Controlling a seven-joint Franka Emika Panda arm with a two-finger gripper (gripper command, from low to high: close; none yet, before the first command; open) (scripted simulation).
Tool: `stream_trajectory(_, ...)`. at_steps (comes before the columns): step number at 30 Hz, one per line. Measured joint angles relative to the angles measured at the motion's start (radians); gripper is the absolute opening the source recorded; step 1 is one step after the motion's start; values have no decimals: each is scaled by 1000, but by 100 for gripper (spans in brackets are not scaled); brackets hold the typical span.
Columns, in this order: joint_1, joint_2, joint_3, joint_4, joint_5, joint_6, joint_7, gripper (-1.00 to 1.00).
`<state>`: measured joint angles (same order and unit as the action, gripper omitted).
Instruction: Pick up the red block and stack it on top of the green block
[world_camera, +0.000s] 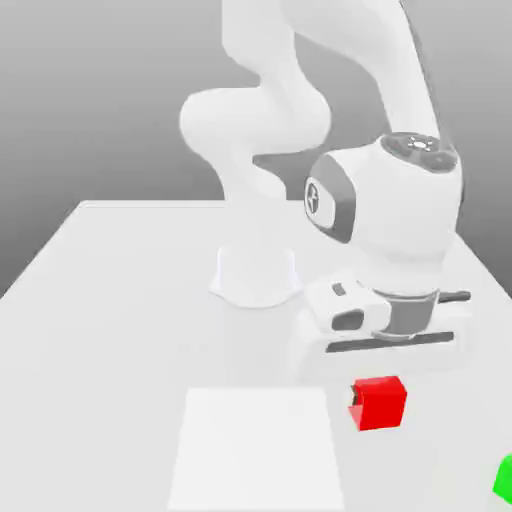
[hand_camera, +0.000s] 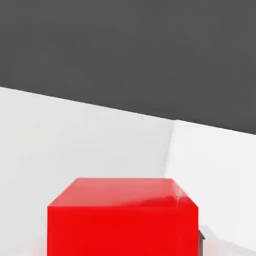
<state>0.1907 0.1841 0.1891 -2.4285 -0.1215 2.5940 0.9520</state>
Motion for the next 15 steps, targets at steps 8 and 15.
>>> stream_trajectory(8,114,177,93,259,-45,-84,-74,-100)
stream_trajectory(15,145,274,63,277,-87,-7,-50,100)
